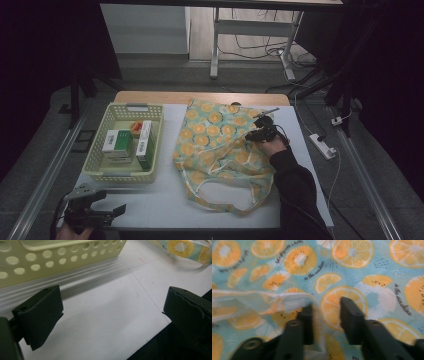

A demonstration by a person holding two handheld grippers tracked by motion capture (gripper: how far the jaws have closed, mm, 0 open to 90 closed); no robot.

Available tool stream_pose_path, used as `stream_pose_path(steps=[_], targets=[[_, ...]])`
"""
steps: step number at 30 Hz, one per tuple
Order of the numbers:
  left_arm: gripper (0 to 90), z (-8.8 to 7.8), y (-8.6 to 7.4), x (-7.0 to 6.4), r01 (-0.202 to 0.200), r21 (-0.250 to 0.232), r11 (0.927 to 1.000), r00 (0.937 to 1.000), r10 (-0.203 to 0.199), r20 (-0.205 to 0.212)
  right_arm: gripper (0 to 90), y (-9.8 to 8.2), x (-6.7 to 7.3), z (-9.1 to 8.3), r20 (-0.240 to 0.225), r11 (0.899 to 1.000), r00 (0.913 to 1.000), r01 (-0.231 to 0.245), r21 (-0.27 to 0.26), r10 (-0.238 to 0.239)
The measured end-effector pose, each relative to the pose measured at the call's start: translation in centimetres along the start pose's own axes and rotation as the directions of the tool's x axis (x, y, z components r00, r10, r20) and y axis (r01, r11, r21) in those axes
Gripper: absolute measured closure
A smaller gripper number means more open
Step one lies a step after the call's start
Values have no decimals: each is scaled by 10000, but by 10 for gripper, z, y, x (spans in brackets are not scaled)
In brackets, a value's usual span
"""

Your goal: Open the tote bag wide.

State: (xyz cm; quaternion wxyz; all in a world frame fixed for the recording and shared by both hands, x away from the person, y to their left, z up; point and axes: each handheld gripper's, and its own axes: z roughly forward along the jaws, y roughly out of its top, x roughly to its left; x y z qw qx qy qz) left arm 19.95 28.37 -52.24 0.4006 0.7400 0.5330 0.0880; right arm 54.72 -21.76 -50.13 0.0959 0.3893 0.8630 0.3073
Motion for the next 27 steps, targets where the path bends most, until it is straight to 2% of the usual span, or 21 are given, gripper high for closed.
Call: stream_pose_path(steps=[3,9,17,23,27], targets=[[26,0,0,0,-1,3,10000,10000,1,-4,466,-1,0,-12,-86,9993,9999,-153,-328,150],[27,0,0,0,-33,27,10000,10000,33,-21,339,-4,4,-30,-593,9977,9978,-325,-591,290],[27,0,0,0,-32,21,10000,10000,32,-23,259,-10,19,-43,-1042,9977,9946,-48,-671,-22],[27,0,0,0,-37,29,10000,10000,37,-24,175,-13,40,-50,-1556,9968,9866,378,-710,-485],[27,0,0,-1,-52,26,10000,10000,52,-27,103,-17,62,-52,-2148,9959,9731,738,-523,-834]])
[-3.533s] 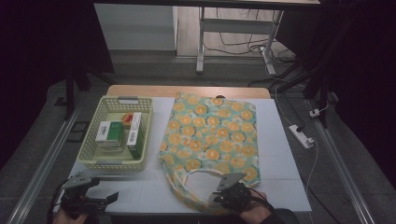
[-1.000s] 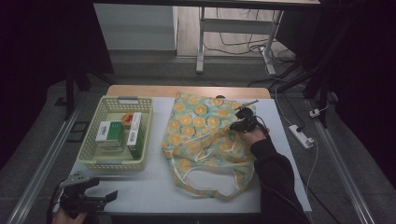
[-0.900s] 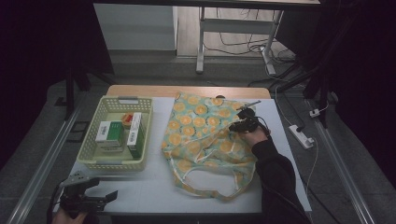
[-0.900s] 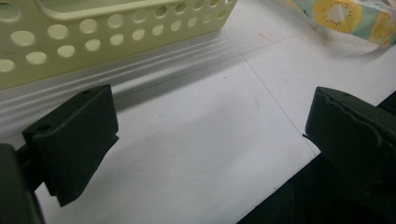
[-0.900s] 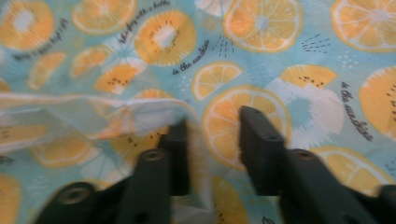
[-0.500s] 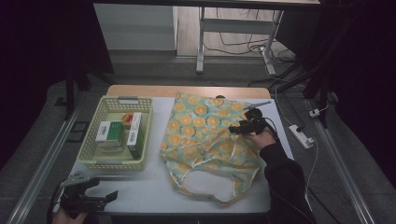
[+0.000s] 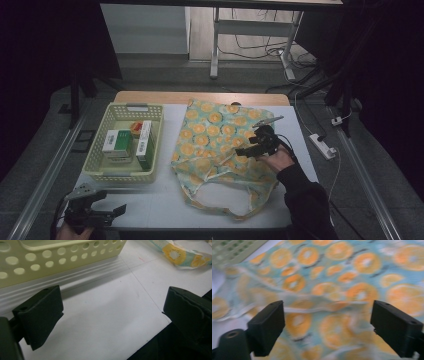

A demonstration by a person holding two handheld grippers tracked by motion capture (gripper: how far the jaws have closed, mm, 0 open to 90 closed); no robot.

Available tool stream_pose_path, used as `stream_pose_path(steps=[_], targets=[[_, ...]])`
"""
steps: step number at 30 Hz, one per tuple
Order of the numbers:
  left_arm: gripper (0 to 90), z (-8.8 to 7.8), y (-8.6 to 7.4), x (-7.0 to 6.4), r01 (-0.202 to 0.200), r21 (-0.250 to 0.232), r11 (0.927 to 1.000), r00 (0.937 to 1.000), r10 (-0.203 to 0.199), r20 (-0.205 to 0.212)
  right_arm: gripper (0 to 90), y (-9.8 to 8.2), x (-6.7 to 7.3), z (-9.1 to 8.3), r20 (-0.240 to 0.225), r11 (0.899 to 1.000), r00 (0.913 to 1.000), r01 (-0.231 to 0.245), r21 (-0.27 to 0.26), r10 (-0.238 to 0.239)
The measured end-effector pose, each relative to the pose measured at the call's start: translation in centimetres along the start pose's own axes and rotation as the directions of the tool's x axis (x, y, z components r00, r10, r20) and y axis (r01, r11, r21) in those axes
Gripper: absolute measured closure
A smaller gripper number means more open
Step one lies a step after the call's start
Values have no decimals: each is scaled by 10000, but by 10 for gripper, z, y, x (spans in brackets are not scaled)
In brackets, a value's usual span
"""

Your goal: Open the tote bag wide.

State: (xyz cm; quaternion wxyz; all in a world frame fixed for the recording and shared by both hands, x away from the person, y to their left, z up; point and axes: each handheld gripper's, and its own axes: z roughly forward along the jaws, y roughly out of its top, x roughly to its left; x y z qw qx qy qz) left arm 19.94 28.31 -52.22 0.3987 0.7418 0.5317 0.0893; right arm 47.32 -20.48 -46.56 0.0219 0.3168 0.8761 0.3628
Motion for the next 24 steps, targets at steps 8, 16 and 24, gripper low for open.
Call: stream_pose_path(steps=[8,16,24], targets=[[27,0,0,0,-16,7,10000,10000,16,12,10,-17,45,13,-531,9939,9945,934,586,-903],[27,0,0,0,-39,10,10000,10000,39,12,188,-29,60,34,-115,9781,9858,1678,1232,-1677],[27,0,0,-1,-62,22,10000,10000,62,14,724,-33,71,33,-60,9566,9641,2641,1228,-2654]])
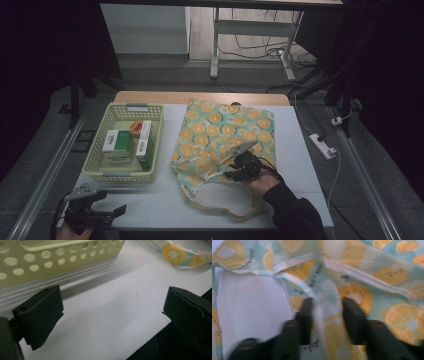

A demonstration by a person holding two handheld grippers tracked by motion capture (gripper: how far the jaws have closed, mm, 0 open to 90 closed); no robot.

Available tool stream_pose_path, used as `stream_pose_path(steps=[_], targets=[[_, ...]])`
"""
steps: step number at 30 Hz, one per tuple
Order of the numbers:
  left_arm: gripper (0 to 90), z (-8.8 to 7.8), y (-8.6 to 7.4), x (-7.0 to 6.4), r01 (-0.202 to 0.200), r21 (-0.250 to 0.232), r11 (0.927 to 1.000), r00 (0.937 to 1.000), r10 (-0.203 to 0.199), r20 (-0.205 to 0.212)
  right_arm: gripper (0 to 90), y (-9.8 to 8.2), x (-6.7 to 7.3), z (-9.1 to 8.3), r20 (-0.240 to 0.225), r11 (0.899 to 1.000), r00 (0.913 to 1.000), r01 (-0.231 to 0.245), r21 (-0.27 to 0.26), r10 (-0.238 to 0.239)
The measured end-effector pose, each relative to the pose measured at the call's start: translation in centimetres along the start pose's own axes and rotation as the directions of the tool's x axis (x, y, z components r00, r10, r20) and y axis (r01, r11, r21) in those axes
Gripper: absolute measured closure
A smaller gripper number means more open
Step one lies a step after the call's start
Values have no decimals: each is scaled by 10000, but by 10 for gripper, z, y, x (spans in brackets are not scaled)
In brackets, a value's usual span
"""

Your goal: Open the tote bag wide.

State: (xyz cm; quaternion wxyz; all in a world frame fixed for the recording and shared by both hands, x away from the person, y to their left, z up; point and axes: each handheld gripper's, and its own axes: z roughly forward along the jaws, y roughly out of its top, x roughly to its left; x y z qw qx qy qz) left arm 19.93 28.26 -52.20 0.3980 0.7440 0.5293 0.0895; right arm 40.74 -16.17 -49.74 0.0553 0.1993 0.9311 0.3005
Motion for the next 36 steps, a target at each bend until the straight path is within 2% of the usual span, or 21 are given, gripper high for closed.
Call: stream_pose_path(steps=[3,5,7,13,20,28,36], targets=[[27,0,0,0,0,6,10000,10000,0,-6,854,1,1,-6,129,9993,9997,199,-321,-195],[27,0,0,0,3,9,10000,10000,-3,-5,885,2,-1,-10,28,9987,10000,-22,-513,23],[27,0,0,0,3,11,10000,10000,-3,-9,890,4,-4,-13,-199,9980,9994,-298,-552,288],[28,1,1,0,-2,34,10000,10000,2,-38,892,10,-10,-23,-90,9943,9990,-453,-960,446],[28,1,0,1,44,53,10000,10000,-44,-46,893,21,-22,-37,-115,9806,9934,-1144,-1593,1141],[30,2,2,1,18,63,10000,10000,-18,11,894,36,-29,-46,32,9783,9950,-973,-1829,995],[32,2,2,2,19,48,10000,10000,-19,61,896,44,-36,-54,235,9652,9915,-1194,-2327,1283]])
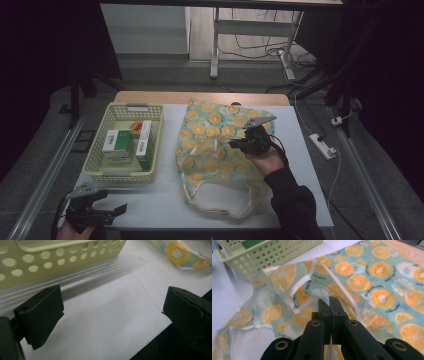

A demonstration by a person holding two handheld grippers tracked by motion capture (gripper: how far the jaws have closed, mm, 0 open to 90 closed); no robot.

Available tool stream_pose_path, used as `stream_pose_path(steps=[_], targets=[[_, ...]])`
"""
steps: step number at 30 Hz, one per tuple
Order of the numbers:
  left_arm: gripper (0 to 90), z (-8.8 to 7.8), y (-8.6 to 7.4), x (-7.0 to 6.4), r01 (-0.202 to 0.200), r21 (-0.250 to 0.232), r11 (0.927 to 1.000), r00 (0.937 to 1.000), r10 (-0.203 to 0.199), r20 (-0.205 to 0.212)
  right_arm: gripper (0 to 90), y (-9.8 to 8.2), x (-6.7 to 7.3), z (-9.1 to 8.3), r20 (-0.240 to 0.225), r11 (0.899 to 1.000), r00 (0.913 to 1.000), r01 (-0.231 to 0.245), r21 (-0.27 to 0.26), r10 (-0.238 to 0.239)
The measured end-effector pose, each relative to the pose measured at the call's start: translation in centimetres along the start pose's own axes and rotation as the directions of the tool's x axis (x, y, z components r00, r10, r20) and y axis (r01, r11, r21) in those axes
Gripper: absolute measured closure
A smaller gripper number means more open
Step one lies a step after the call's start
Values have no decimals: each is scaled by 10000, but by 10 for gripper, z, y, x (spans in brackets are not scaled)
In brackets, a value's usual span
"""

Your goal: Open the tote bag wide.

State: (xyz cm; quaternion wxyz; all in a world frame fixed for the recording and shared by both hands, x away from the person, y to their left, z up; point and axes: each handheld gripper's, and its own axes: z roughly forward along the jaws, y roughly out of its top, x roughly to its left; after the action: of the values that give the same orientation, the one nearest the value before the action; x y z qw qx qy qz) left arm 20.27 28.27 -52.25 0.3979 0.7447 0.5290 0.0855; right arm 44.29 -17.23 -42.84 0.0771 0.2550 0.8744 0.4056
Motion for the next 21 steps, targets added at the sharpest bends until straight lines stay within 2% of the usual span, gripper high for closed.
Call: stream_pose_path(steps=[12,21], targets=[[33,0,0,0,18,0,10000,10000,-18,2,896,21,-6,-9,114,9976,9998,-152,-676,160],[32,0,0,0,26,-2,10000,10000,-26,2,896,28,-8,-14,255,9942,9995,-145,-1063,173]])
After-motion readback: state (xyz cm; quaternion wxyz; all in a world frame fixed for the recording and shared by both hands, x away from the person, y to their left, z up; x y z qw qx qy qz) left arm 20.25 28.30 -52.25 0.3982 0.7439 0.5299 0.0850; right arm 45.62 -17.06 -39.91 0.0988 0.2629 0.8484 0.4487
